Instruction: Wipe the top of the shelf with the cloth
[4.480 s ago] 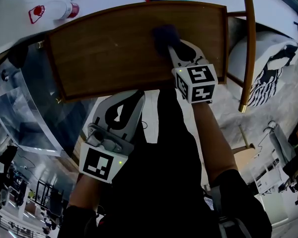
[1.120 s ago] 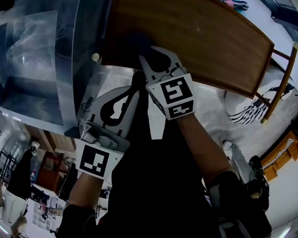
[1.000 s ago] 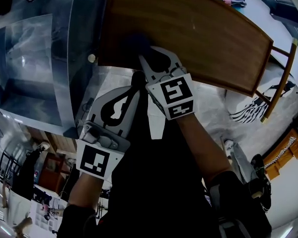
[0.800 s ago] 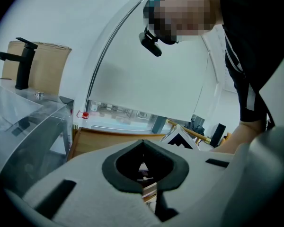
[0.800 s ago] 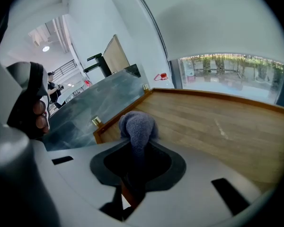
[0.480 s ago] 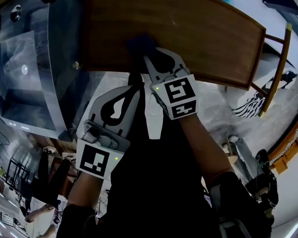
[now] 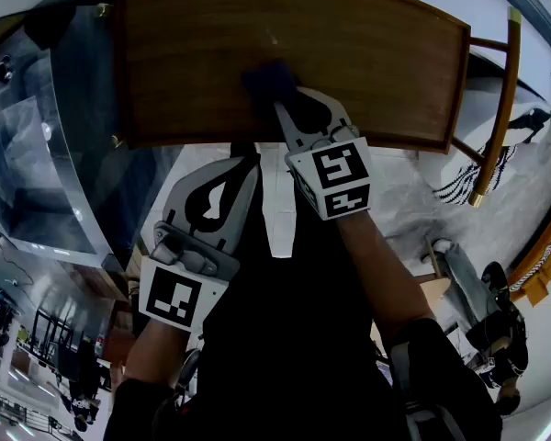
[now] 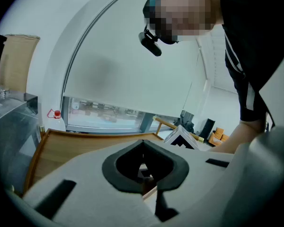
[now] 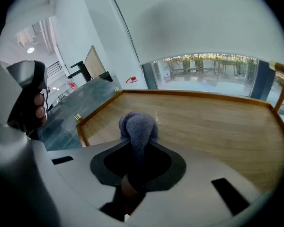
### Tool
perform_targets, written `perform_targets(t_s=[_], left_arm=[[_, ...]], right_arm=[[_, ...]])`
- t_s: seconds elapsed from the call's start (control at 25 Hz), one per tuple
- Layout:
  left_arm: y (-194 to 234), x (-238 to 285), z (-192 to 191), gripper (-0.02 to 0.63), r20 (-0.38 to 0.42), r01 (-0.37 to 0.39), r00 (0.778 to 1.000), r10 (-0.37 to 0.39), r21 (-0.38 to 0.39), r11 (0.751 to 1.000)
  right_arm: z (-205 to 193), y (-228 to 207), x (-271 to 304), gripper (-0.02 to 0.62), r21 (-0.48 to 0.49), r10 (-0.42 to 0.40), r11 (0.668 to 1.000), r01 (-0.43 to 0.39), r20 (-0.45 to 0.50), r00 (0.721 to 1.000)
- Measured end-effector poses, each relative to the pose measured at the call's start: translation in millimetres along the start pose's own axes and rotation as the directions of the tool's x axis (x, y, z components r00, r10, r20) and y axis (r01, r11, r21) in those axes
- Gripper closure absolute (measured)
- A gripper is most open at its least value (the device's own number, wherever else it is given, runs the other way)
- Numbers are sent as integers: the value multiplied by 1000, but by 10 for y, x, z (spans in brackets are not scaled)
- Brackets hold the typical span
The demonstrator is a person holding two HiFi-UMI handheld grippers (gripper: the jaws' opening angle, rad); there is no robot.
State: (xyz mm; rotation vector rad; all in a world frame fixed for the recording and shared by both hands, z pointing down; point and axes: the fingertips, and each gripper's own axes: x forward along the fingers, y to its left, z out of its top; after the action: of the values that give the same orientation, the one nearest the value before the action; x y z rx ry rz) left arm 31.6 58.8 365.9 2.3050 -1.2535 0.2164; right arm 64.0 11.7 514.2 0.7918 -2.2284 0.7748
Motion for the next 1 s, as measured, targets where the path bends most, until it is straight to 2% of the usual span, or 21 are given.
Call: perform_targets(t_s=[1.0], left_arm=[[-797, 954, 149, 586, -63, 162, 985, -158, 71, 984]], right_arm=[[-311, -1175, -785, 529, 121, -143, 983, 140, 20, 989]])
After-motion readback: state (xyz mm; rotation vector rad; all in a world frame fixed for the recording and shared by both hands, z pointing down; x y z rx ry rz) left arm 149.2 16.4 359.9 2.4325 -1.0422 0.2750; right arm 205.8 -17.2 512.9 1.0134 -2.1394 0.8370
